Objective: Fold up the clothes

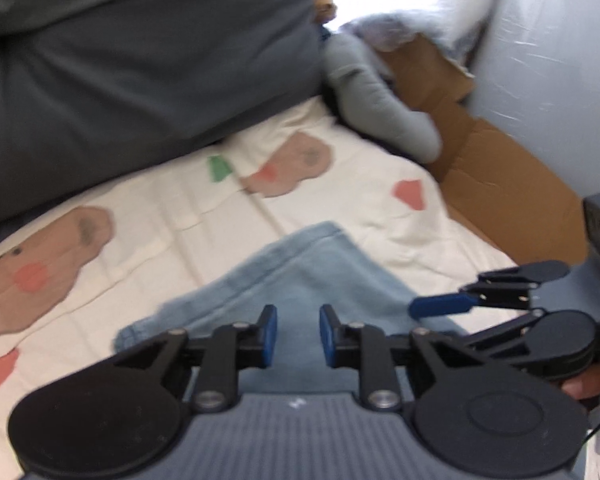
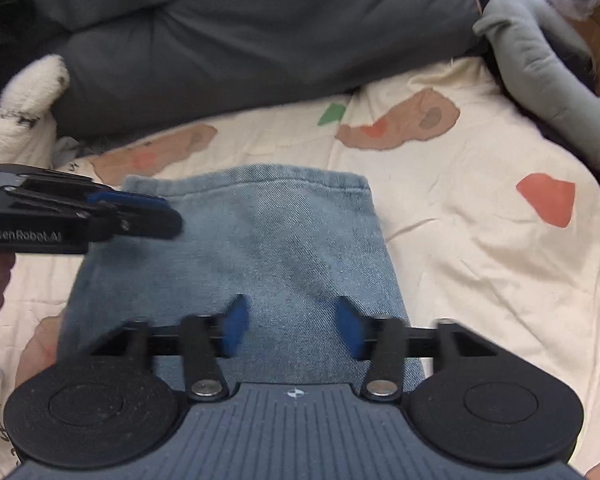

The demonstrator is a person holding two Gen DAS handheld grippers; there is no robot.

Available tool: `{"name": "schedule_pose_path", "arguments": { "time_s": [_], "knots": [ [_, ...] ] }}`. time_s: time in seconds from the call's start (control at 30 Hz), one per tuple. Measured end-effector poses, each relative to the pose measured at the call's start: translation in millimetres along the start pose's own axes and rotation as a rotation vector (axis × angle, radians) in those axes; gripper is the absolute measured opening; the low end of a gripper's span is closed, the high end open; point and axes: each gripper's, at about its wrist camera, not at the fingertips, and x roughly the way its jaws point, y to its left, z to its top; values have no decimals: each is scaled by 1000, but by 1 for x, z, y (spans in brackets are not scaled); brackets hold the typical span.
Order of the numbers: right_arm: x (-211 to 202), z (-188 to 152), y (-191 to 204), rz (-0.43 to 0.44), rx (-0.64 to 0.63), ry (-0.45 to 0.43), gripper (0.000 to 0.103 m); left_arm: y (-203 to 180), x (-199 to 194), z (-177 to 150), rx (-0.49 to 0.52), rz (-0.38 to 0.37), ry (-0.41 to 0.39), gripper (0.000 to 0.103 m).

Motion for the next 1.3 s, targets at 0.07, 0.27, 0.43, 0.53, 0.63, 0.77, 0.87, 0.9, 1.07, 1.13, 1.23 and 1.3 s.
{"name": "schedule_pose_path", "arguments": {
  "time_s": [0.07,0.27,0.43,0.53,0.63,0.77,0.87,0.9,1.07,1.13,1.23,1.3],
  "knots": [
    [2,-4,4,-13,-7,-12,62,-9,5,-4,30,-13,1,26],
    [14,-21,5,-58,85,-67,65,-17,24,-18,119,27,67,21],
    [23,-38,13,-107,108,-69,70,-26,29,-15,222,73,122,19],
    [24,-35,20,-94,74,20,76,-28,30,-9,244,103,163,18],
    [12,-37,18,-80,73,31,75,-29,23,-6,239,144,185,18],
    [-4,-41,15,-62,74,45,73,-32,8,-3,205,133,182,19],
    [-17,-43,13,-48,74,55,73,-38,1,-4,192,117,173,21],
    [-21,-45,12,-38,79,30,73,-40,1,-6,189,111,171,21],
    [-23,-59,8,6,65,-26,73,-44,10,-24,148,91,187,22],
    [-16,-69,6,10,55,-13,73,-43,12,-31,134,95,184,22],
    [-15,-82,7,1,51,-30,73,-43,13,-40,140,102,181,22],
    [-17,-90,8,-8,48,-34,73,-44,12,-42,151,103,178,22]
  ]
}}
